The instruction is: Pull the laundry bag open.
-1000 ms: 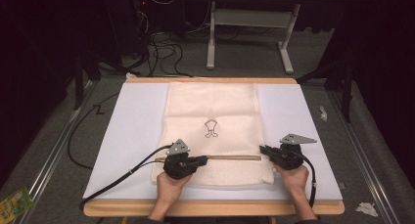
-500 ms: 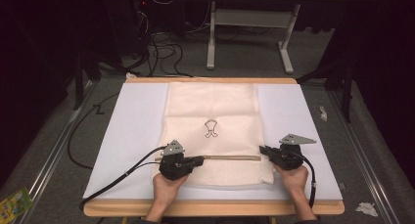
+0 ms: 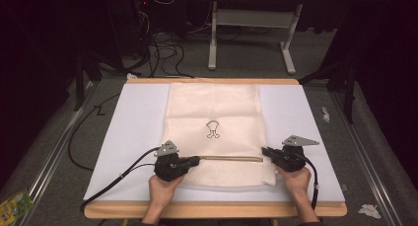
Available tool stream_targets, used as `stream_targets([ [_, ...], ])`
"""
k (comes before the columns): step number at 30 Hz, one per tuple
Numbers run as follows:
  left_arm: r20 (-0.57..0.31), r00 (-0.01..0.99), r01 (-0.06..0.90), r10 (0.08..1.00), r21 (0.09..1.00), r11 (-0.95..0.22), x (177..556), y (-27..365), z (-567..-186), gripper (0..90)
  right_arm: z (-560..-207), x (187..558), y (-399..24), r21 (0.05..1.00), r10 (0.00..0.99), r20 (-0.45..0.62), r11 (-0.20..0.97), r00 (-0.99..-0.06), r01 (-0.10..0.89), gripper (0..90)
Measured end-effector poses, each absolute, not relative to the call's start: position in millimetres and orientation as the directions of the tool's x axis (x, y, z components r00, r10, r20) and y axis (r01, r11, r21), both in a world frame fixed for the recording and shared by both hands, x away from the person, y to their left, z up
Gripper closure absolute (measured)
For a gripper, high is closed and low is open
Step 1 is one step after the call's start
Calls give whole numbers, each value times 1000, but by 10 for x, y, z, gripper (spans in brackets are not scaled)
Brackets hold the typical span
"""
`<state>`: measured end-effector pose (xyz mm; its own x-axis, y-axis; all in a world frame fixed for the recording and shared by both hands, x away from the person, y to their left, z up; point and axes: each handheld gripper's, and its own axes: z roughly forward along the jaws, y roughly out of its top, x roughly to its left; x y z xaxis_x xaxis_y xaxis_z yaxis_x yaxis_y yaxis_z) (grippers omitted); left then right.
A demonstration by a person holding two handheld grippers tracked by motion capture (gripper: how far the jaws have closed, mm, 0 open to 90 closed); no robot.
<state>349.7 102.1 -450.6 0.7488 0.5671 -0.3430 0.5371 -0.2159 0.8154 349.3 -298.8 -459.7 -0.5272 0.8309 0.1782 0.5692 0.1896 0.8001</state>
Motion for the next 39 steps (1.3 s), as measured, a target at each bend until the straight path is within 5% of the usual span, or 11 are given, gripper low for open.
stream_targets([
  [39, -332, 725, 538, 603, 820, -196, 3464, 1239, -4506, 871, -4575, 3496, -2988, 805, 840, 169, 184, -516, 563, 881],
])
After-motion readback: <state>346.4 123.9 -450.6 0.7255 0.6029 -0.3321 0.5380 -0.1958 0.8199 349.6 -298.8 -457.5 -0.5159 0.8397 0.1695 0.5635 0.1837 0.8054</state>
